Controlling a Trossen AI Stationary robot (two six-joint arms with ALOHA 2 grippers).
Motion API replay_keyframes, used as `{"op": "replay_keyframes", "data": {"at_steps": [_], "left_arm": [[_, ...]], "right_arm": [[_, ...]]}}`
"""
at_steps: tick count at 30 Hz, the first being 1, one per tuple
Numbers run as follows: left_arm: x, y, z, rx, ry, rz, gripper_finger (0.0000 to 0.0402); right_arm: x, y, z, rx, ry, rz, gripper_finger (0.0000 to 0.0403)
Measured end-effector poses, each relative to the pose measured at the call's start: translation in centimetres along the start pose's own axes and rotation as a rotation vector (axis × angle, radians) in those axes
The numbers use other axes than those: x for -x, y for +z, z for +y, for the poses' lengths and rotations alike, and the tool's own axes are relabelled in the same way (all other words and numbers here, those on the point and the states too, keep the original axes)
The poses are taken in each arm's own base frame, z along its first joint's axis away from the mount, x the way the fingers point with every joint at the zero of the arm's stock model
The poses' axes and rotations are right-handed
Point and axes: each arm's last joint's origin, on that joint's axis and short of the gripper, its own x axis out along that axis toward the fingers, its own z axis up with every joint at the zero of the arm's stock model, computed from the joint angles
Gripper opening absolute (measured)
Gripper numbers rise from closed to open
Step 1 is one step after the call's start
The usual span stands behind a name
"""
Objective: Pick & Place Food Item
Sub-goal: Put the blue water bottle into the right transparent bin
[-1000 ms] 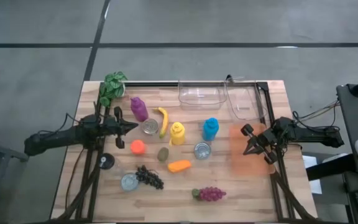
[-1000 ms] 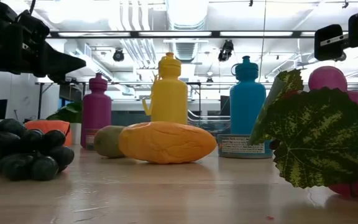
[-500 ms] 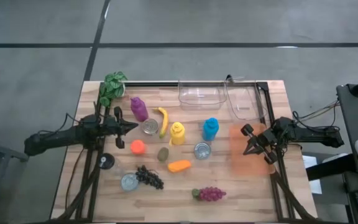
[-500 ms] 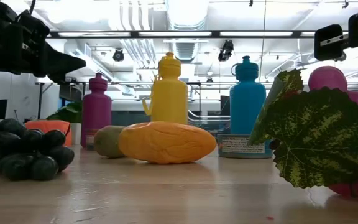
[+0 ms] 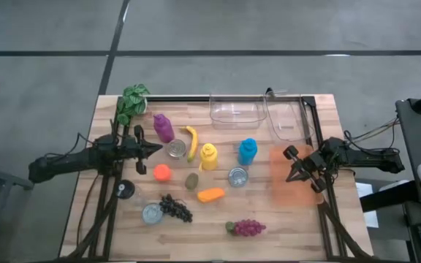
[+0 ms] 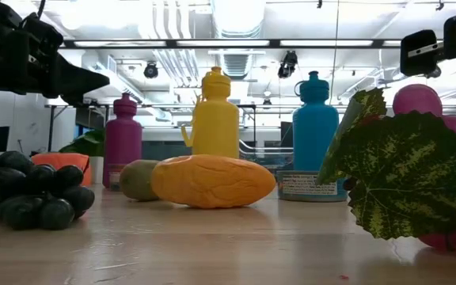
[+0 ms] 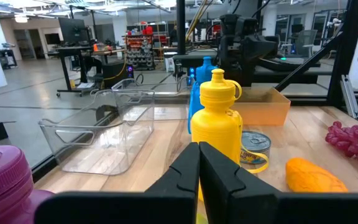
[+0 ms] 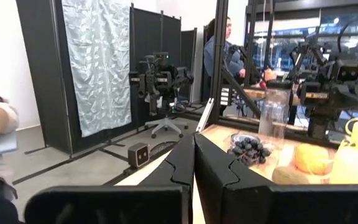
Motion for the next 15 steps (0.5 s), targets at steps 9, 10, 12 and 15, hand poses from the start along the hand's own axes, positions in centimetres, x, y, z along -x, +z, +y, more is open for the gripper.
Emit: {"op": "replay_keyframes", "data": {"at_steps": [9, 10, 12, 15], "left_arm": [[0.0, 0.0, 0.0, 0.0, 0.0, 0.0, 0.0015], [0.0, 0.0, 0.0, 0.0, 0.0, 0.0, 0.0015], [0.0, 0.0, 0.0, 0.0, 0.0, 0.0, 0.0015], [0.0, 0.0, 0.0, 0.0, 0.0, 0.0, 0.0015]], "right_arm": [[0.1, 1.1, 0.1, 0.063, 0.009, -0.096, 0.0008], [0.1, 1.3, 0.2, 0.08, 0.011, -0.118, 0.0008], [0.2, 1.9, 0.3, 0.115, 0.016, -0.171, 0.0008], [0.4, 2.8, 0.5, 0.159, 0.027, -0.262, 0.0008]]}}
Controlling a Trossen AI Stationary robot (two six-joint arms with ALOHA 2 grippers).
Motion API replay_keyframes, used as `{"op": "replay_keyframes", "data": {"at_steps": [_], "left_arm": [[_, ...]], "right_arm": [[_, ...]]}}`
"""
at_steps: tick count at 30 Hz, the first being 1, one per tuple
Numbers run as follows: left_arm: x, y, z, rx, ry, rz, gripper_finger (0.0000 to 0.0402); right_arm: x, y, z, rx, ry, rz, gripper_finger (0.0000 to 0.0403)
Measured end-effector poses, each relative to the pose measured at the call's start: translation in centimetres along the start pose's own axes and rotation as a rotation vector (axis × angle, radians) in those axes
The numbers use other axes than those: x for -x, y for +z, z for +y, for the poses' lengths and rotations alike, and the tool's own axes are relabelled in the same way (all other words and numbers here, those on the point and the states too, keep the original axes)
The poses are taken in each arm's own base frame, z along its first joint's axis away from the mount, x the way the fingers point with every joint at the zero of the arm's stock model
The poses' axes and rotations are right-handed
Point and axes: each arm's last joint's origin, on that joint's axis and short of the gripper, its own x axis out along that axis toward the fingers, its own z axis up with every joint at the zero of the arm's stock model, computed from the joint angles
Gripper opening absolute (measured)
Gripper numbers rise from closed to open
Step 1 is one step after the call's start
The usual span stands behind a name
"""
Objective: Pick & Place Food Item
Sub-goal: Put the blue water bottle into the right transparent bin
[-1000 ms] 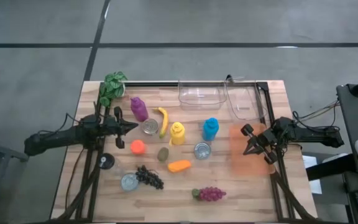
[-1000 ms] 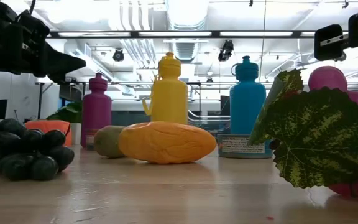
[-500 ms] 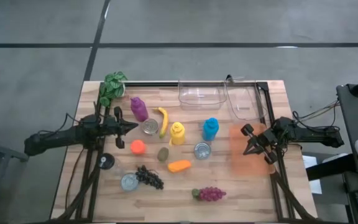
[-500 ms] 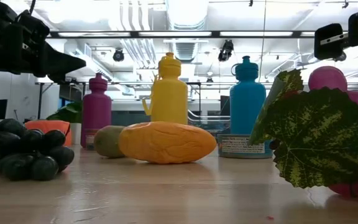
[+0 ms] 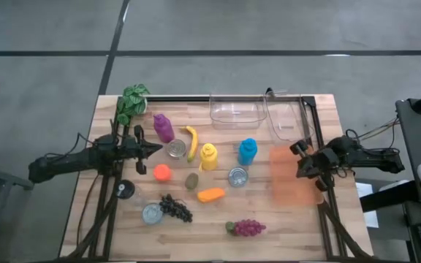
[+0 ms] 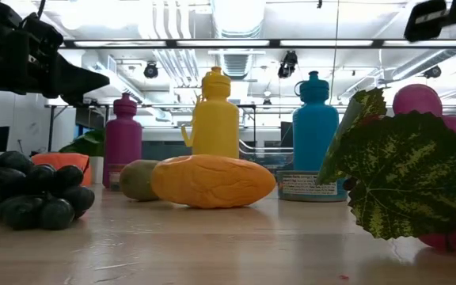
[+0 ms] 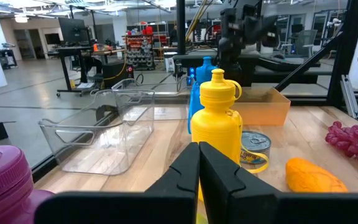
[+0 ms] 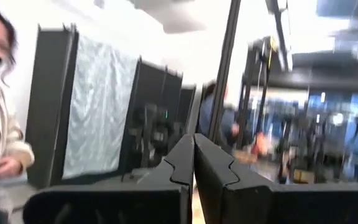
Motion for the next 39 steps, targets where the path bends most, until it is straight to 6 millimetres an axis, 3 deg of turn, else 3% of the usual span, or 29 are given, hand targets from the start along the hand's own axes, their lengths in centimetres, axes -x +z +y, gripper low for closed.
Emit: {"op": "replay_keyframes", "data": {"at_steps": [5, 9, 20, 31, 39], "left_arm": [[0.0, 0.0, 0.0, 0.0, 0.0, 0.0, 0.0015], [0.0, 0.0, 0.0, 0.0, 0.0, 0.0, 0.0015], [0.0, 0.0, 0.0, 0.0, 0.0, 0.0, 0.0015], [0.0, 0.0, 0.0, 0.0, 0.0, 0.0, 0.0015], [0.0, 0.0, 0.0, 0.0, 0.0, 0.0, 0.0015]], "right_arm": [[0.1, 1.6, 0.2, 0.097, 0.006, -0.129, 0.0008], [-0.2, 3.1, -0.2, 0.122, -0.111, -0.14, 0.0008], [-2.7, 5.7, -2.7, 0.017, -0.457, 0.234, 0.0008], [-6.1, 6.0, -5.0, -0.132, -0.472, 0.538, 0.0008], [-7.5, 5.8, -6.0, -0.161, -0.476, 0.643, 0.0008]]}}
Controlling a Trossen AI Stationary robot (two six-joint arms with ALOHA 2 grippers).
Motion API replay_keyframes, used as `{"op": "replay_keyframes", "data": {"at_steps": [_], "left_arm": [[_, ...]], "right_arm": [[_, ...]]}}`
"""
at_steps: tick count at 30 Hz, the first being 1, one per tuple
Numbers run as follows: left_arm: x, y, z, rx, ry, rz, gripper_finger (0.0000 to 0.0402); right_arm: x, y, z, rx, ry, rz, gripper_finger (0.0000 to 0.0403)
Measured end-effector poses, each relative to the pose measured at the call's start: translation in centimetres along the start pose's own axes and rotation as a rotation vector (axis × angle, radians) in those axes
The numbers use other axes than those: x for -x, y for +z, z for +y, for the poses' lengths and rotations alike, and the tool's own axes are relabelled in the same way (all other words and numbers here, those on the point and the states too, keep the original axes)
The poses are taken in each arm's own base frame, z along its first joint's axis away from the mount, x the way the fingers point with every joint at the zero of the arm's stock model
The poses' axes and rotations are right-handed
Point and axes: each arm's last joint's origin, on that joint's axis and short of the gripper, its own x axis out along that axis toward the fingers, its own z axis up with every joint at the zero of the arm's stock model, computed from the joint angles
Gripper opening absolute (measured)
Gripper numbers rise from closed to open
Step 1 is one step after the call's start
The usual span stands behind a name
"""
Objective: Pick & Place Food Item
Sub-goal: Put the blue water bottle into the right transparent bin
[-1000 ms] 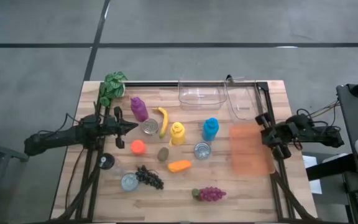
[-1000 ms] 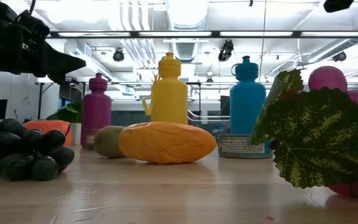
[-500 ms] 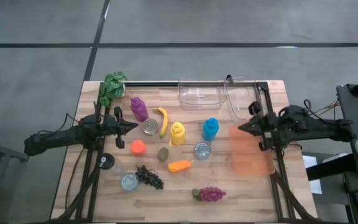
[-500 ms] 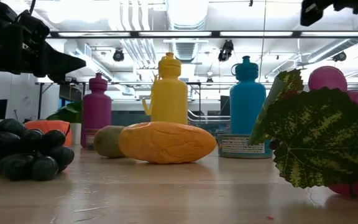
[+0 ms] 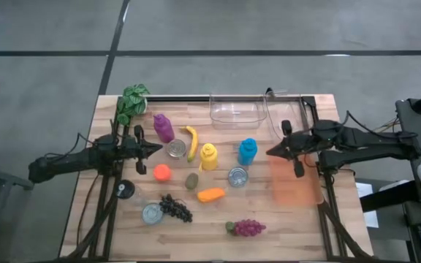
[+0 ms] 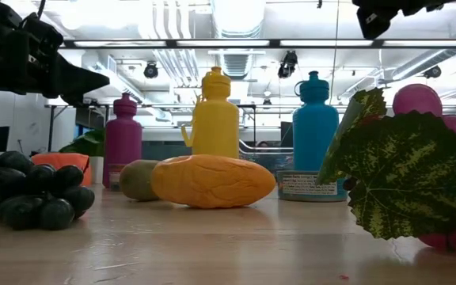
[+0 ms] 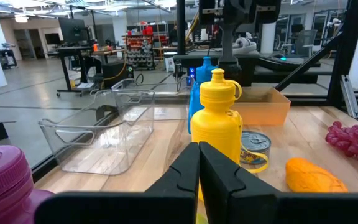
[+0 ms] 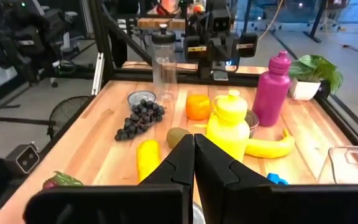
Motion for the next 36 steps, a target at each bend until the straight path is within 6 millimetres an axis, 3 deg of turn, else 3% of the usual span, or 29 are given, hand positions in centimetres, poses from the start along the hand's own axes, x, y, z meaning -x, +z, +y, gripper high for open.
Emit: {"op": "replay_keyframes", "data": {"at_steps": [19, 36], "left_arm": [[0.0, 0.0, 0.0, 0.0, 0.0, 0.0, 0.0015], [0.0, 0.0, 0.0, 0.0, 0.0, 0.0, 0.0015]], "right_arm": [[-1.3, 0.4, -0.2, 0.002, 0.008, 0.039, 0.0017], [-3.2, -0.4, -0.4, 0.021, 0.011, 0.118, 0.017]]}}
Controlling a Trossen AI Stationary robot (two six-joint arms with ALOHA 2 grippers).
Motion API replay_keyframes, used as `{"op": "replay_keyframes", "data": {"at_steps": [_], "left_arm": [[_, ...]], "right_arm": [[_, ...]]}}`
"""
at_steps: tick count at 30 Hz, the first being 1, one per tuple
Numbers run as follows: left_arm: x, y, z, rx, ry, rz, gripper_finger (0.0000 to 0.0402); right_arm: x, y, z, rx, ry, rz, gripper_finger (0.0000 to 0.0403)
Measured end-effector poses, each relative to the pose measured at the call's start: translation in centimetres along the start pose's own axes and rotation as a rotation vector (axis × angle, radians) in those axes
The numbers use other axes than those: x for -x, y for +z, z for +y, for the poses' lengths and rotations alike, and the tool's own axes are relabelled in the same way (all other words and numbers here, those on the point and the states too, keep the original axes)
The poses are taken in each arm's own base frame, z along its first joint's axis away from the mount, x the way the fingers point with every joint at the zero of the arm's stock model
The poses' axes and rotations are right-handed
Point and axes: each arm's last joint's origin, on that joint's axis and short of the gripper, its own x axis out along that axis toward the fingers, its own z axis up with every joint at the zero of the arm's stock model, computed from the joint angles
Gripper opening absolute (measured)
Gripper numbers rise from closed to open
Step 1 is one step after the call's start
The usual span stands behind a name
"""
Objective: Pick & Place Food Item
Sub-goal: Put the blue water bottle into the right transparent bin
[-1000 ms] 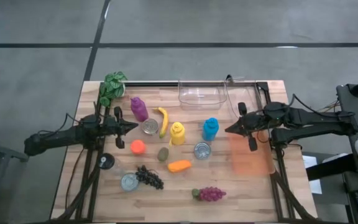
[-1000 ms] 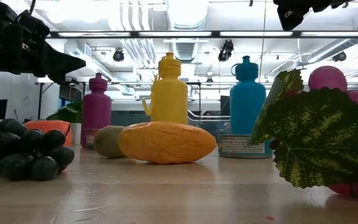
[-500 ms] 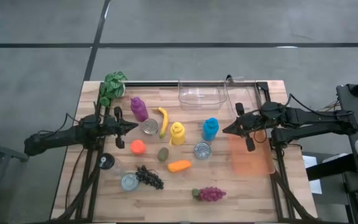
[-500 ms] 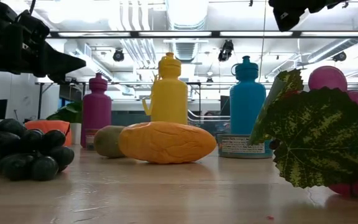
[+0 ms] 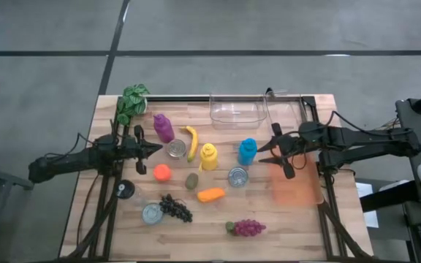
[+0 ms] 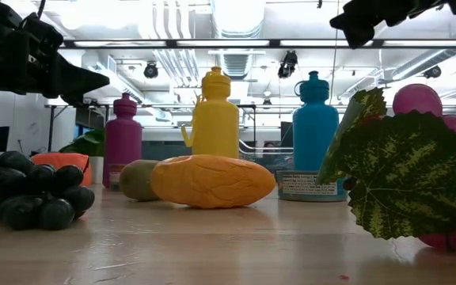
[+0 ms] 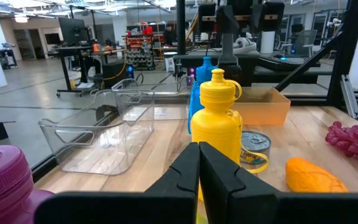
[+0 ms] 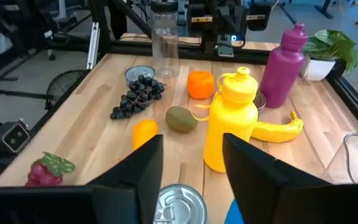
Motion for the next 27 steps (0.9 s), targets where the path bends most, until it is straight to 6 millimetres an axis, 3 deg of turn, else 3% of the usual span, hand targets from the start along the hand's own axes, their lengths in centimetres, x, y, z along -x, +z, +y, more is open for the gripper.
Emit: {"op": "replay_keyframes", "data": {"at_steps": [8, 27], "left_arm": [[0.0, 0.0, 0.0, 0.0, 0.0, 0.0, 0.0015], [0.0, 0.0, 0.0, 0.0, 0.0, 0.0, 0.0015]], "right_arm": [[-1.3, -0.5, -0.3, 0.032, -0.029, 0.058, 0.0205], [-2.1, -0.4, -3.0, -0.005, -0.188, 0.074, 0.0208]]}}
